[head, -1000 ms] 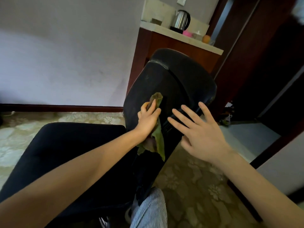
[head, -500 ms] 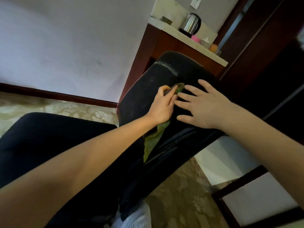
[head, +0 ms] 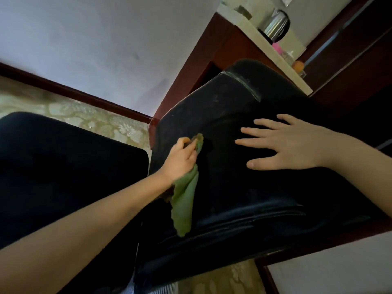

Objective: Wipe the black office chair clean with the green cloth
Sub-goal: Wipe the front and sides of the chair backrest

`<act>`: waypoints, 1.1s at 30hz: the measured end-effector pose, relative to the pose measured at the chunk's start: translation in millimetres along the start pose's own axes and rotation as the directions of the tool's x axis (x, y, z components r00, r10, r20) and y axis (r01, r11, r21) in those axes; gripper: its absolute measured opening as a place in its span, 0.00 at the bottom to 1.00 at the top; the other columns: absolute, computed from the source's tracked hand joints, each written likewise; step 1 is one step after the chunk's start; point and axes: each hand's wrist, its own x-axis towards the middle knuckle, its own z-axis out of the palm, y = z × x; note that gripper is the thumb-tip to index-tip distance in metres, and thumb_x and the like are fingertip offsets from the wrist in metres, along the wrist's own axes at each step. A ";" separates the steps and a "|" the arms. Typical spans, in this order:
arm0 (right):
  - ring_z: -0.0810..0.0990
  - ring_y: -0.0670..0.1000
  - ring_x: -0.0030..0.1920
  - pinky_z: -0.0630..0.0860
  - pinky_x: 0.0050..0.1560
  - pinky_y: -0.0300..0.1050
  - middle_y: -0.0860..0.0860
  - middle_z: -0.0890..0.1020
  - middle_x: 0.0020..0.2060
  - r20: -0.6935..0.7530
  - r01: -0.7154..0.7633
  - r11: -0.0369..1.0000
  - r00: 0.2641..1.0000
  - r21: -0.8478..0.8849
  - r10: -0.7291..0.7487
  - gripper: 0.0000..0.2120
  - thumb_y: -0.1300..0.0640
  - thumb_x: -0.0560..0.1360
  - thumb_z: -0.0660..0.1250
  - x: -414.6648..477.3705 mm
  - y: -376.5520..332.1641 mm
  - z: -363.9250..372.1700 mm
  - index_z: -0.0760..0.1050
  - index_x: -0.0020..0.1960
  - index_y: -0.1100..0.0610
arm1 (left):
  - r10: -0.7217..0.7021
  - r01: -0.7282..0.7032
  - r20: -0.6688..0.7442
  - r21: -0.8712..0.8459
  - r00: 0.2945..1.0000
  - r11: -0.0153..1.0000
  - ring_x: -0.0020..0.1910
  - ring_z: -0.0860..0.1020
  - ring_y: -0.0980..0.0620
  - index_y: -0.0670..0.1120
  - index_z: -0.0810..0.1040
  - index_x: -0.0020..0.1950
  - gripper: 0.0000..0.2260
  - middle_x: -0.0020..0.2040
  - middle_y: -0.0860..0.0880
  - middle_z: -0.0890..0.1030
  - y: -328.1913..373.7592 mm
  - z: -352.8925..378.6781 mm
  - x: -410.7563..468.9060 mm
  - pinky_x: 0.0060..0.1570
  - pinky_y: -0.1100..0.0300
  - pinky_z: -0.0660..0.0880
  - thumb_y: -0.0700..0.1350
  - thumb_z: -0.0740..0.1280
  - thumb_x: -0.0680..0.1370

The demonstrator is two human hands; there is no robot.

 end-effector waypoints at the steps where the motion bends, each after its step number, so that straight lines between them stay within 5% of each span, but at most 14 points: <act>1: 0.35 0.45 0.74 0.35 0.73 0.54 0.40 0.40 0.75 0.001 -0.004 1.000 1.000 0.005 0.004 0.33 0.31 0.73 0.44 0.0 0.1 0.2 0.40 0.74 0.37 | 0.005 -0.005 0.006 -0.038 1.000 0.999 0.64 0.65 0.42 0.39 0.66 0.70 0.17 0.65 0.39 0.64 2.9 1.6 -5.7 0.59 0.66 0.57 0.38 0.56 0.81; 6: 0.34 0.45 0.74 0.35 0.73 0.54 0.40 0.41 0.75 0.008 -0.010 0.999 1.000 0.030 0.009 0.33 0.31 0.73 0.45 3.6 -2.5 -1.5 0.41 0.74 0.37 | -0.009 0.018 0.032 -0.304 0.999 0.952 0.68 0.56 0.52 0.52 0.61 0.74 0.19 0.69 0.51 0.60 48.5 5.3 -18.8 0.62 0.67 0.51 0.49 0.51 0.82; 10: 0.37 0.43 0.74 0.38 0.73 0.49 0.40 0.43 0.75 -0.050 -0.053 0.997 0.997 0.056 0.056 0.35 0.32 0.74 0.49 5.7 -4.2 0.5 0.42 0.76 0.42 | 0.124 -0.141 -0.116 -0.161 0.986 0.977 0.64 0.62 0.47 0.45 0.65 0.72 0.18 0.69 0.46 0.63 80.6 13.0 3.7 0.64 0.60 0.59 0.47 0.51 0.83; 16: 0.38 0.43 0.74 0.37 0.73 0.49 0.39 0.44 0.75 -0.071 -0.063 0.996 0.995 0.058 0.067 0.34 0.32 0.74 0.48 10.3 -4.8 0.0 0.44 0.76 0.41 | 0.187 -0.180 -0.184 0.053 0.965 0.982 0.59 0.68 0.44 0.39 0.68 0.67 0.18 0.65 0.42 0.67 56.9 10.6 54.2 0.59 0.55 0.64 0.46 0.51 0.83; 26: 0.33 0.50 0.74 0.35 0.73 0.54 0.43 0.38 0.75 -0.026 -0.014 0.999 1.000 -0.036 0.013 0.27 0.36 0.77 0.42 16.2 -11.5 1.9 0.40 0.74 0.37 | -0.088 0.042 -0.171 -0.259 0.981 0.965 0.57 0.67 0.54 0.39 0.75 0.61 0.15 0.59 0.48 0.65 -30.7 10.5 -14.8 0.55 0.71 0.57 0.45 0.54 0.82; 33: 0.32 0.49 0.74 0.32 0.72 0.57 0.41 0.40 0.75 0.003 0.032 0.999 0.999 -0.037 -0.032 0.26 0.38 0.79 0.45 20.0 -11.9 -1.7 0.42 0.75 0.38 | 0.201 -0.241 -0.179 -0.243 0.963 0.940 0.58 0.67 0.54 0.38 0.71 0.67 0.22 0.59 0.48 0.65 12.2 11.6 -20.9 0.59 0.74 0.57 0.49 0.53 0.79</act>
